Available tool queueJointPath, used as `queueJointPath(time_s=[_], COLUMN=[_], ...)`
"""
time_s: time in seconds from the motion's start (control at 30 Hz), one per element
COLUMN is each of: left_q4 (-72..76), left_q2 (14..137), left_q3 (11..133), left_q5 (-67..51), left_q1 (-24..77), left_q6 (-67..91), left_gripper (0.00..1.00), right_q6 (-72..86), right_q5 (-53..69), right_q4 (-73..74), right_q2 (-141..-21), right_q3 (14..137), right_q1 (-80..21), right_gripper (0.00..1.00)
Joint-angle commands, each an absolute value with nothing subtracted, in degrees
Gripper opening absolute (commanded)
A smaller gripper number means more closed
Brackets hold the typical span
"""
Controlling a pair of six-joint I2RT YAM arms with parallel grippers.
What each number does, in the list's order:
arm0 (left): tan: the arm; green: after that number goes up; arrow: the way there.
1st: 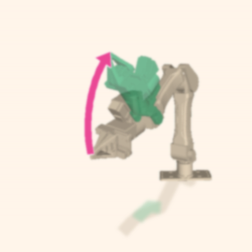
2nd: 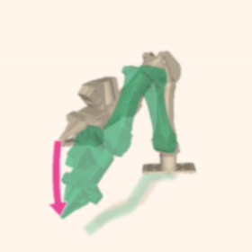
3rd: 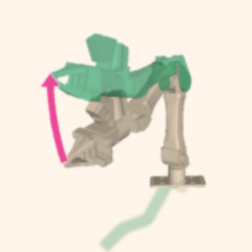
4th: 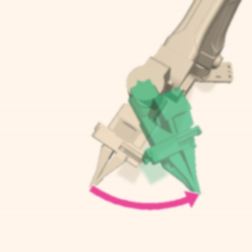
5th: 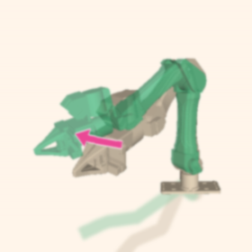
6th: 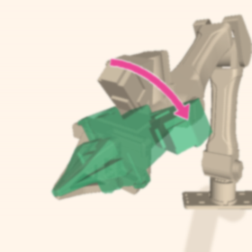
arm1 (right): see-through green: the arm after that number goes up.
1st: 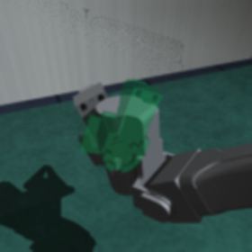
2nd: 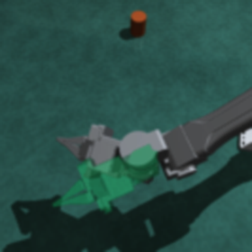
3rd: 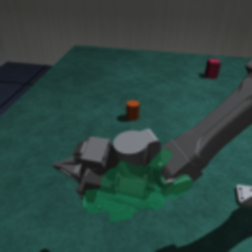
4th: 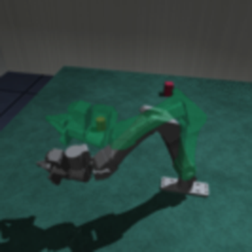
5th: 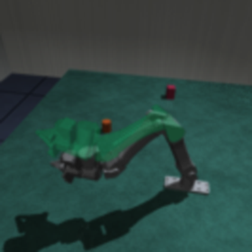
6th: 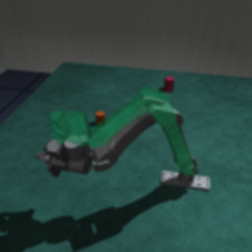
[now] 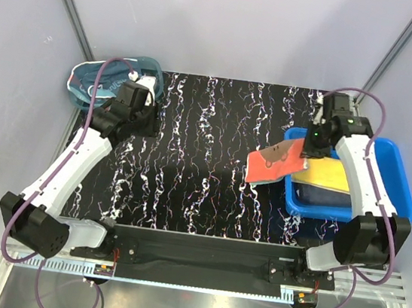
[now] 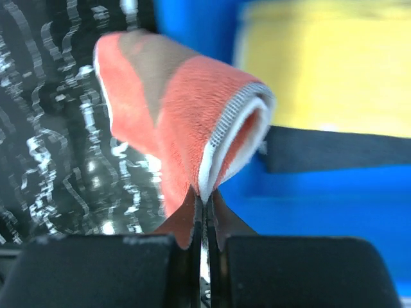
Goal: Fold and stack the towels
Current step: Neatly place the folded towel into the bin
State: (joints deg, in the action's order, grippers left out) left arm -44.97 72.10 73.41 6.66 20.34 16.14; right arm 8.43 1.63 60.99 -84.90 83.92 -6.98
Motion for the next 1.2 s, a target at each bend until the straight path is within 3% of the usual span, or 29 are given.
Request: queueJointPath(time_s=[0.0, 0.13, 0.4, 1.17], left_q4=[-42.01, -42.28, -42.62, -45.00], left_q2=[71.89, 73.21, 74.18, 80.86], left_q3=[73.91, 74.27, 74.70, 88.41], left_q5=[5.01, 2.64, 4.83, 0.35], left_q1=[20.13, 20.04, 20.13, 20.13], left_q6=[14.85, 14.85, 14.50, 17.75], left_gripper=[0.46, 0.46, 0.47, 0.47], right_q6=[3.52, 0.62, -2.90, -3.25], right_q5=[-1.93, -1.41, 4.04, 3.34], right_q4=[65.48, 63.64, 57.75, 47.46], right_q2=[-82.44, -82.70, -85.95, -95.01], right_q3=[87.19, 86.58, 85.87, 81.74], right_q1=[-1.60, 8.67, 17.92, 23.11], right_gripper=[0.00, 0.00, 0.00, 0.00])
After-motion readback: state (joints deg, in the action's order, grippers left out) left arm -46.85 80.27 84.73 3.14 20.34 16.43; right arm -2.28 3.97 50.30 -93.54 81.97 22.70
